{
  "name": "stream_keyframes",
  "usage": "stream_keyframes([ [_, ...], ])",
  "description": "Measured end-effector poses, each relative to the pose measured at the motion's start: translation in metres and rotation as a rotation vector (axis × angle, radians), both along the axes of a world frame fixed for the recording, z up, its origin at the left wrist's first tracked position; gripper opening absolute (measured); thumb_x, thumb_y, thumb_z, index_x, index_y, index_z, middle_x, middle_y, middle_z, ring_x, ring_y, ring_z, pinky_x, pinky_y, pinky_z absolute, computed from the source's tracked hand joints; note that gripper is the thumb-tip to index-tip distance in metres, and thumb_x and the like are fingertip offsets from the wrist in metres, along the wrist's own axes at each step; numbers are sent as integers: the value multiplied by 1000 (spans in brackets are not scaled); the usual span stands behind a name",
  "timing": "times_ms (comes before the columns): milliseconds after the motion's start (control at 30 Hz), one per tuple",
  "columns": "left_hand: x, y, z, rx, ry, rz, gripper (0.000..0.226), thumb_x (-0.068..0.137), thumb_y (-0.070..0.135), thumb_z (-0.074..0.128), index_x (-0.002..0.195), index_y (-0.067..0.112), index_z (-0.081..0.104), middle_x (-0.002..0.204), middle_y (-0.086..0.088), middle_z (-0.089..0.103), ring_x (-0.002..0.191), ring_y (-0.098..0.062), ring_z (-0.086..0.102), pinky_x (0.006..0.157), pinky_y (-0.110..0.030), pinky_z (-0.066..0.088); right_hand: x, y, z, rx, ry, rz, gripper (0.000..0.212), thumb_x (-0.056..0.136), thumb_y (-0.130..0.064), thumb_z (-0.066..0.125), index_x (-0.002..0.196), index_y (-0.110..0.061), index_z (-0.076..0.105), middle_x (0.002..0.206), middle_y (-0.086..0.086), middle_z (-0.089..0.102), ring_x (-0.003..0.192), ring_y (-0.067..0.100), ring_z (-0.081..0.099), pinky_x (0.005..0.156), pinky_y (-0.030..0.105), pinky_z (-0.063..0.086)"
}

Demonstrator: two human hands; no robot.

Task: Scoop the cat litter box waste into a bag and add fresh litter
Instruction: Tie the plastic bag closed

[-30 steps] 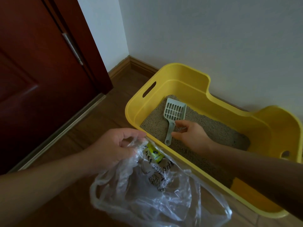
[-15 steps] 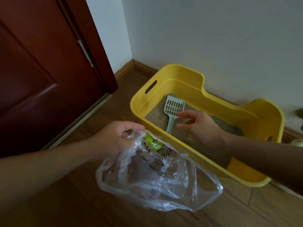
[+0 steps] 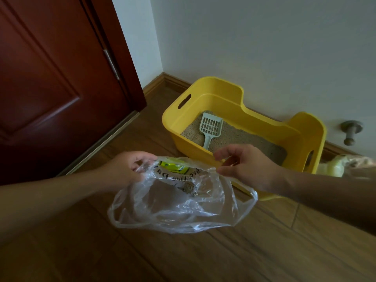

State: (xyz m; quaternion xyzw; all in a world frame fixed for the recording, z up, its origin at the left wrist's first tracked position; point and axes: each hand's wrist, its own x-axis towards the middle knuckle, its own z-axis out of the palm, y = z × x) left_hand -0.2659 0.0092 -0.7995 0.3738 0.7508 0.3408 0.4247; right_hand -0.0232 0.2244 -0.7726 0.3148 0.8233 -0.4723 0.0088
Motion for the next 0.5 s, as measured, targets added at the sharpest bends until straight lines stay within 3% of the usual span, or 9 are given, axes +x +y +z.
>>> stream_keyframes([
  [67, -5, -5, -3, -12, 39, -13, 63, 76, -17, 62, 113, 35, 63, 116, 8, 65, 99, -16, 71, 75, -31, 61, 4, -6, -5, -6, -53, 8, 28, 82, -23, 79, 106, -34, 69, 84, -12, 68, 77, 12, 70, 72, 34, 57],
  [100, -8, -7, -3, -22, 63, -20, 65, 76, -17, 63, 114, 36, 63, 118, 9, 63, 100, -14, 69, 77, -31, 60, 6, -8, -7, 21, -87, 29, 30, 82, -24, 78, 109, -32, 68, 88, -12, 67, 81, 16, 69, 74, 35, 58],
  [200, -14, -11, -6, -20, 108, -16, 67, 77, -19, 64, 114, 37, 62, 119, 8, 64, 102, -13, 68, 82, -31, 59, 7, -11, -8, 185, -144, 164, 37, 87, -28, 72, 123, -29, 64, 101, -20, 61, 97, 2, 61, 84, 21, 48],
  [333, -22, -19, -12, -26, 117, 39, 66, 76, -17, 70, 112, 37, 59, 110, 2, 68, 99, -24, 69, 77, -32, 57, 4, -19, -6, 253, -199, 270, 49, 89, -35, 69, 136, -33, 55, 142, -13, 50, 127, 7, 48, 102, 26, 39],
  [433, -28, -26, -15, -35, 117, 69, 67, 75, -19, 70, 112, 36, 59, 110, -3, 68, 99, -30, 69, 80, -44, 57, 2, -23, -8, 280, -234, 347, 49, 89, -38, 67, 136, -37, 53, 155, -11, 34, 140, 11, 35, 111, 32, 31],
  [500, -31, -29, -16, -49, 122, 91, 65, 76, -16, 72, 112, 37, 58, 108, -1, 69, 98, -26, 69, 79, -41, 59, 0, -24, -10, 293, -260, 373, 48, 90, -39, 66, 137, -36, 53, 158, -9, 28, 142, 13, 33, 113, 34, 31],
])
